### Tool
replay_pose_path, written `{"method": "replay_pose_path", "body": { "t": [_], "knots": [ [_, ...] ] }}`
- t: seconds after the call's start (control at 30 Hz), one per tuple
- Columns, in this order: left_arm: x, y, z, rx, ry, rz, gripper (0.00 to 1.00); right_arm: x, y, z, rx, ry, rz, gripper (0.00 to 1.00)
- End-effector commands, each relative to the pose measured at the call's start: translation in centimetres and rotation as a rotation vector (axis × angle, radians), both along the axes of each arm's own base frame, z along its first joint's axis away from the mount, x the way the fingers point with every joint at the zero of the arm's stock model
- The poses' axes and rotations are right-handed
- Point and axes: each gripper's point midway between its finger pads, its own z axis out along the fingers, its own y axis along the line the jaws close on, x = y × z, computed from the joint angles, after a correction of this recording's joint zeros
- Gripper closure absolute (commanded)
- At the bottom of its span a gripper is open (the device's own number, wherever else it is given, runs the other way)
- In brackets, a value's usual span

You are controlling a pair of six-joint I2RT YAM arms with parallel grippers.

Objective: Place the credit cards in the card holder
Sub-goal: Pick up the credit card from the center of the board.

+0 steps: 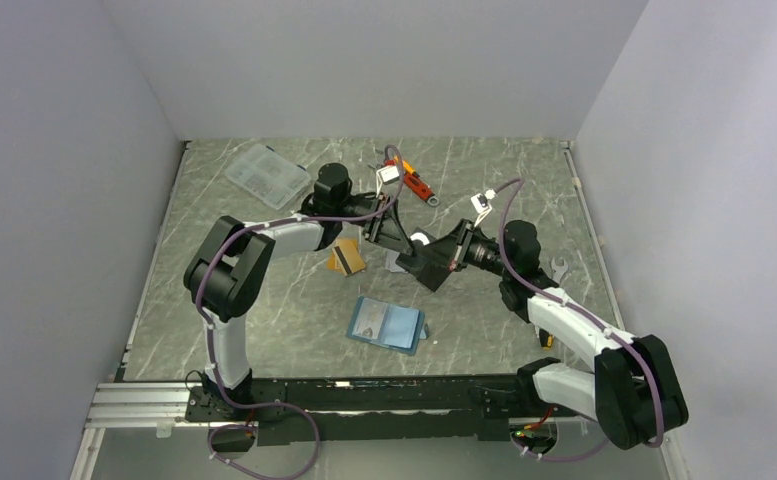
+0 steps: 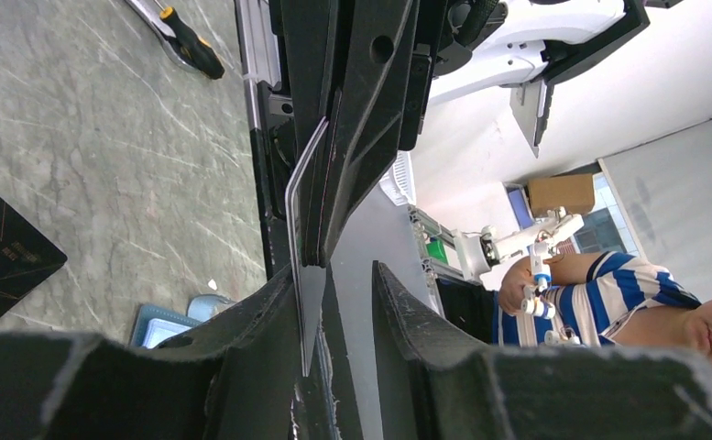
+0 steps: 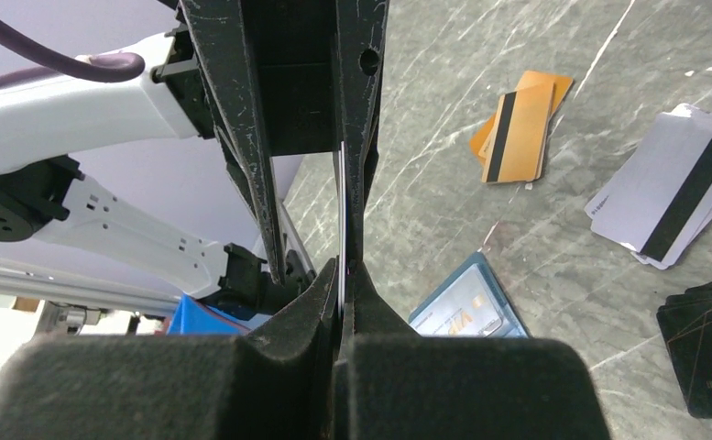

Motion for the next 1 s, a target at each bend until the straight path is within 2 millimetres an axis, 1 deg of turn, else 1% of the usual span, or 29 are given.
{"method": "replay_pose_path", "body": {
  "t": [0.0,0.23,0.4,0.53,0.7,0.8,0.97],
  "knots": [
    [-1.1,0.0,3.4,-0.085,-0.135,-0.029,0.63,-0.4,1.0,-2.4,-0.072,0.043,0.02,1.0],
    [-1.0,0.2,3.7,-0.091,-0.146,-0.025,0.66,-1.3,1.4,-4.4,-0.106,0.077,0.039,1.0],
    [-0.8,0.2,3.9,-0.094,-0.147,-0.019,0.66,-2.5,2.2,-5.3,-0.129,0.089,0.099,1.0],
    [-0.8,0.2,3.8,-0.094,-0.148,-0.021,0.64,-3.2,3.0,-5.7,-0.136,0.091,0.143,1.0],
    [-0.5,0.1,3.5,-0.086,-0.15,-0.009,0.6,-4.1,3.5,-5.3,-0.125,0.073,0.187,1.0],
    [0.3,0.1,2.9,-0.071,-0.152,0.032,0.58,-4.5,3.7,-4.7,-0.113,0.059,0.207,1.0],
    [2.0,0.5,1.3,0.009,-0.152,0.131,0.6,-4.3,3.0,-3.3,-0.116,0.022,0.181,1.0]
  ]
}}
